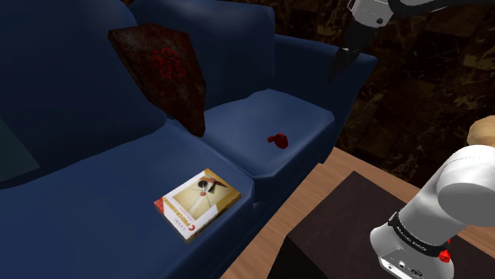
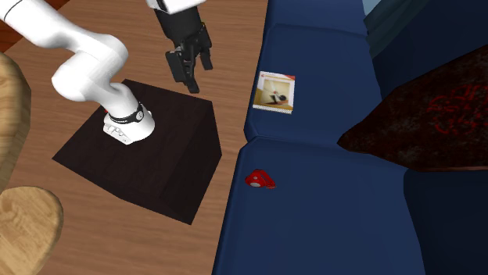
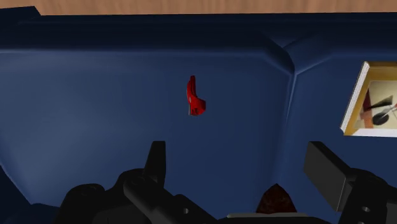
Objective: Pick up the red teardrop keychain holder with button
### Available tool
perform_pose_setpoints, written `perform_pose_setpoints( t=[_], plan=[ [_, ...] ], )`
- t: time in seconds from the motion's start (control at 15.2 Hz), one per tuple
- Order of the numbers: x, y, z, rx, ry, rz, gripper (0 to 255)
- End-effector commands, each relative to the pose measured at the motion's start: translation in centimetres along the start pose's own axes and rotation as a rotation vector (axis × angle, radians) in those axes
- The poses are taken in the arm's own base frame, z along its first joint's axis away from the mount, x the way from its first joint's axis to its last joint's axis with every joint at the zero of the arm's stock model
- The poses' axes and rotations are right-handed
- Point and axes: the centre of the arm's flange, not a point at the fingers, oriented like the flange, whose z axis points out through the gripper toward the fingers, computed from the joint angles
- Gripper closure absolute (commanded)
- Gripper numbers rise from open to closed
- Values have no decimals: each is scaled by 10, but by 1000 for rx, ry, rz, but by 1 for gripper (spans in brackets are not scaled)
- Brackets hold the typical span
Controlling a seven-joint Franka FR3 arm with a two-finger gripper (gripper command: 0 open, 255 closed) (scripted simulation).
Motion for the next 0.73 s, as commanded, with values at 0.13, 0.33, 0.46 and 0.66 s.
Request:
perform_pose_setpoints(
  t=[0.13, 0.33, 0.46, 0.66],
  plan=[
    [22, 2, 50, 0, -24, -9, 0],
    [38, 4, 88, 0, -42, -16, 0],
    [48, 5, 113, 0, -55, -20, 0],
    [63, 7, 151, 0, -73, -27, 0]
  ],
)
